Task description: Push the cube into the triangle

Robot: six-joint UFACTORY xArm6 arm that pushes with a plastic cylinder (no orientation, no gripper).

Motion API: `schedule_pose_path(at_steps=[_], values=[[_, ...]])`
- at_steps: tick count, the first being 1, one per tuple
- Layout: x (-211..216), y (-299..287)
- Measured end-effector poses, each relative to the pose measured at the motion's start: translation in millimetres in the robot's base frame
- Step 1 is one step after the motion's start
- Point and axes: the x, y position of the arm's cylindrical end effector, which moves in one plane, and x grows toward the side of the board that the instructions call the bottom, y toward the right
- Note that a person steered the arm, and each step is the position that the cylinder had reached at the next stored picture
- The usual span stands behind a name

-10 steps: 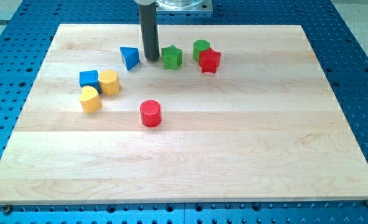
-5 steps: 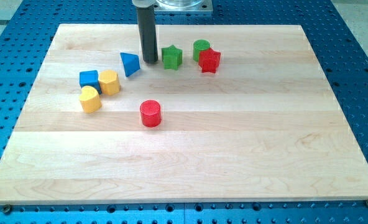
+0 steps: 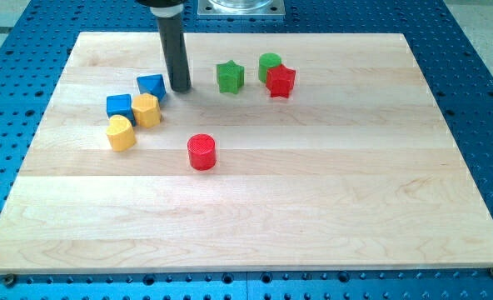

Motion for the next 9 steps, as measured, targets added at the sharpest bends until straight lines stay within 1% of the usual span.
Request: schedule_pose_path(at_steps=[1,2,5,8,9], values=[[30,3],[34,-11],[33,-71],[38,-59],[20,-89]])
